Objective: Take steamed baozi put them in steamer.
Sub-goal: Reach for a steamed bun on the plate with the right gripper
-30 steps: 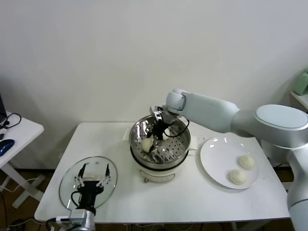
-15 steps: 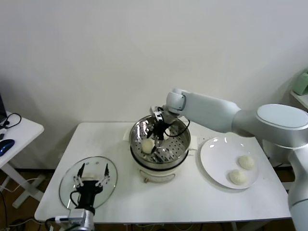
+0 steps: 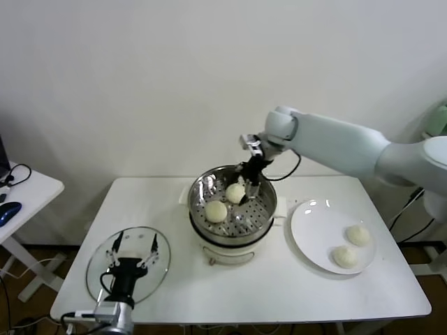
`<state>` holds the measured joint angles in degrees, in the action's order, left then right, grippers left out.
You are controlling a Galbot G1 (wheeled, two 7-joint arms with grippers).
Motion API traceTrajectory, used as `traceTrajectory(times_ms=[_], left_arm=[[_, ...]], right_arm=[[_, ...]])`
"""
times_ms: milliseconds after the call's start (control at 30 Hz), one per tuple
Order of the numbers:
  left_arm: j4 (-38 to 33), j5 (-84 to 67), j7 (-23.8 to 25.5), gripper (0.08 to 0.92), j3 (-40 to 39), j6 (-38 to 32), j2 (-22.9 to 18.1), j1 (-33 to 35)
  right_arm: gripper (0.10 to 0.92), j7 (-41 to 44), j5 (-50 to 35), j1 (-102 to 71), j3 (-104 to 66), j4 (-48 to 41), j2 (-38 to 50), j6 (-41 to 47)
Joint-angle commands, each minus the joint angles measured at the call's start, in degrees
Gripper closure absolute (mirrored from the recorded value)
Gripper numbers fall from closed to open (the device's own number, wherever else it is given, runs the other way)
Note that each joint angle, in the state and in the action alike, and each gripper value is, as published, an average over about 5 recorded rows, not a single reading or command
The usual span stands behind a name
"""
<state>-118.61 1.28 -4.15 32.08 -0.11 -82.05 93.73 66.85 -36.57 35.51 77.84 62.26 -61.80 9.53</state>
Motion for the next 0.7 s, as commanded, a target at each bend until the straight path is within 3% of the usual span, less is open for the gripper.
traceTrajectory(times_ms=[33,367,700], left_arm=[[-0.9,-0.7,0.6,0.177,0.3,-1.1,2.9,1.8],[-2.3,0.8,-0.2,0.177,-1.4,-1.8,2.6,3.0],[-4.1,1.1,-0.9,0.177,-1.9,-1.0,1.5,3.9]], right_arm=[[0.203,2.7,1.7,7.1,1.9,11.7,20.2,-1.9],[0.203,4.1,18.3,-2.7,-0.9,14.9,35.0,-5.9],[0.203,3.8,31.5,-23.2,-15.4,10.8,37.0,-9.6]])
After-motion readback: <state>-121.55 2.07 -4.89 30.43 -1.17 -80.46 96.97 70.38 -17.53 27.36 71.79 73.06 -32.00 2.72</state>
